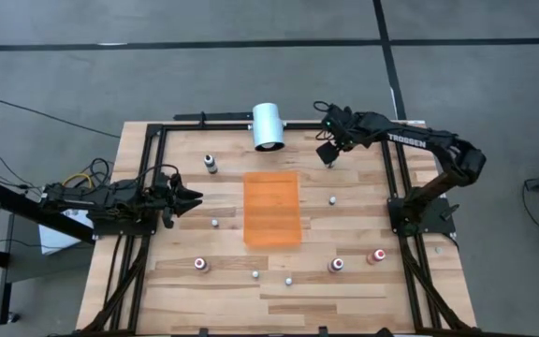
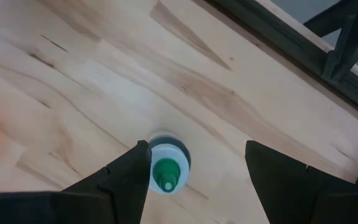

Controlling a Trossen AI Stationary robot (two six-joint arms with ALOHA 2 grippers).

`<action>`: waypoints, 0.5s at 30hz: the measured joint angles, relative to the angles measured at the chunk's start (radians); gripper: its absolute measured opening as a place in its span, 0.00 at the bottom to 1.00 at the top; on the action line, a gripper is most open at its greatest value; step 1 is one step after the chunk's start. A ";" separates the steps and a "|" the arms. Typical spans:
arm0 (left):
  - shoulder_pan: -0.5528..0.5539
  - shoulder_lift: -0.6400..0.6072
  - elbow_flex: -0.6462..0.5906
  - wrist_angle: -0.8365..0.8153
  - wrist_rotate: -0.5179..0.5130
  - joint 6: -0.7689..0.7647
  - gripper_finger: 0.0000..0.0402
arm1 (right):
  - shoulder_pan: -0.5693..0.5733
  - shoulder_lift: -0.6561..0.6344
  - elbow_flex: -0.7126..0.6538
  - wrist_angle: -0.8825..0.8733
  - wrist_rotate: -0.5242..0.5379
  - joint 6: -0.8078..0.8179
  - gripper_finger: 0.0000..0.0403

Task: Pick & Place food coloring
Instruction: Put the large green food coloring bottle into the bin

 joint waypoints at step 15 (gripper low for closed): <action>0.000 0.000 0.000 0.008 -0.003 0.000 0.31 | 0.004 0.069 -0.011 -0.034 -0.031 0.000 0.62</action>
